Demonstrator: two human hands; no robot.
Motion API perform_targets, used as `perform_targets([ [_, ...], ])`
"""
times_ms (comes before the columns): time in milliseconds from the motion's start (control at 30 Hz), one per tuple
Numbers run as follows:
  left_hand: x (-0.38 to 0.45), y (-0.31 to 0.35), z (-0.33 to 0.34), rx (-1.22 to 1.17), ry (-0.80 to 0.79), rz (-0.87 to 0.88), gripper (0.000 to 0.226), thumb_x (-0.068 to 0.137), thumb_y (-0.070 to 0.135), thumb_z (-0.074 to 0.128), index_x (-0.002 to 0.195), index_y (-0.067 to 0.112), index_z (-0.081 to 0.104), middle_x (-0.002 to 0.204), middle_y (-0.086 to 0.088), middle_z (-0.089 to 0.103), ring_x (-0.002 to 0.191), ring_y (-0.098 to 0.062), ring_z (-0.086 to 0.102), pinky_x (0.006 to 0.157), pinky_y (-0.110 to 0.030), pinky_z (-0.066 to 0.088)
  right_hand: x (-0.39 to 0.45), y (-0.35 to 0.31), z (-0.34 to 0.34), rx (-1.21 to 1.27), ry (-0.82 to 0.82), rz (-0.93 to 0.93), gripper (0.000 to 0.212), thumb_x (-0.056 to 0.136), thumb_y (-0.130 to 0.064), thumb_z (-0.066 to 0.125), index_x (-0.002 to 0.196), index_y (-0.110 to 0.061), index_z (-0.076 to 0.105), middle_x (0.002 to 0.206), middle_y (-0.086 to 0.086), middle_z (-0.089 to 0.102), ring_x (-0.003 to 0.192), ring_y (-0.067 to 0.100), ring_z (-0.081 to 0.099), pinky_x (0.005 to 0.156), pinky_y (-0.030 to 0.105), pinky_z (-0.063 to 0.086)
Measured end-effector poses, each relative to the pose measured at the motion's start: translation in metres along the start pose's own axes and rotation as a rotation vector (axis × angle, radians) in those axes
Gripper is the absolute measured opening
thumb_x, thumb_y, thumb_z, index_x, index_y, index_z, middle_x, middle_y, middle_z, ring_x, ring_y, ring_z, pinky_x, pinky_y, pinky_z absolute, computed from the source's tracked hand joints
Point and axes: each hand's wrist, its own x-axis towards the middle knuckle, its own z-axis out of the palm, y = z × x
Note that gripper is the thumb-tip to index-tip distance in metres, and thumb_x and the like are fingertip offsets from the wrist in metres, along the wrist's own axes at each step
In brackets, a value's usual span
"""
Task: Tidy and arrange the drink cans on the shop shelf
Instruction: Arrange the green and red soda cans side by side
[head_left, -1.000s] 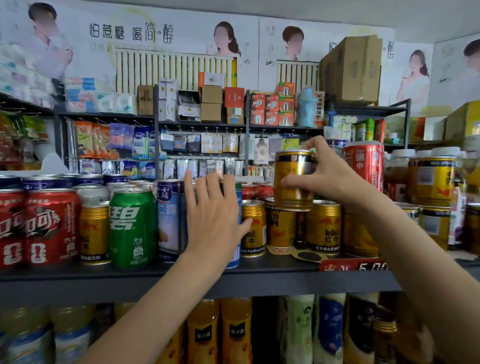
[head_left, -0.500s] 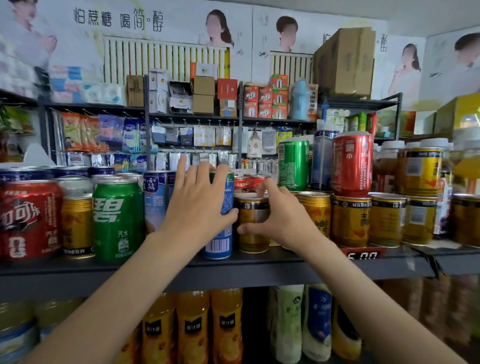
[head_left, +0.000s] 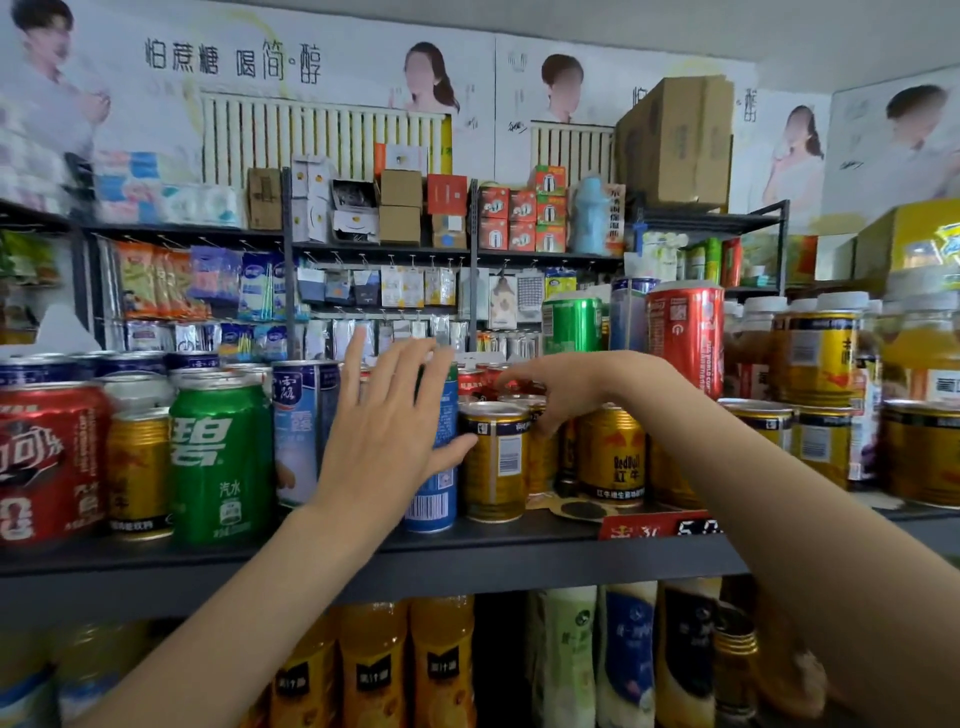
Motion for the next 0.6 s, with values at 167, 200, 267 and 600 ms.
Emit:
perform_targets([
  [167, -0.006, 0.031, -0.009, -0.120, 0.013, 0.179, 0.052, 0.082, 0.043, 0.041, 0.121, 0.013, 0.057, 0.119, -0.001, 0.063, 0.118, -0.019, 0.053, 0.112, -0.050, 0.011, 0.021, -0.004, -0.009, -0.181, -0.168, -0.031, 0.079, 0.078, -0.016, 0.071, 0.144, -0.020, 0.028, 0.145, 0.004, 0.038, 0.131, 0.029, 0.038, 0.106, 0.045, 0.037],
  [200, -0.007, 0.031, -0.007, -0.123, -0.004, 0.186, 0.048, 0.082, 0.042, 0.044, 0.119, 0.016, 0.059, 0.113, 0.001, 0.065, 0.113, -0.018, 0.056, 0.112, -0.051, 0.011, 0.022, -0.004, -0.011, -0.206, -0.154, -0.035, 0.079, 0.077, -0.018, 0.072, 0.143, -0.021, 0.029, 0.143, 0.004, 0.040, 0.130, 0.028, 0.039, 0.106, 0.044, 0.037],
  [267, -0.008, 0.026, 0.000, -0.118, -0.011, 0.181, 0.043, 0.080, 0.042, 0.056, 0.118, 0.020, 0.059, 0.107, 0.004, 0.066, 0.106, -0.017, 0.060, 0.110, -0.052, 0.014, 0.022, -0.002, -0.015, -0.208, -0.127, -0.035, 0.076, 0.076, -0.020, 0.073, 0.141, -0.023, 0.033, 0.139, 0.004, 0.044, 0.128, 0.027, 0.040, 0.105, 0.042, 0.036],
  [600, 0.002, 0.022, -0.004, -0.203, -0.023, 0.158, 0.038, 0.081, 0.047, 0.052, 0.105, 0.020, 0.064, 0.093, 0.006, 0.067, 0.092, -0.014, 0.063, 0.113, -0.043, 0.008, -0.029, 0.003, -0.056, 0.253, 0.622, -0.057, 0.065, 0.069, -0.016, 0.078, 0.122, -0.016, 0.041, 0.108, -0.003, 0.046, 0.099, 0.016, 0.048, 0.070, 0.020, 0.044],
])
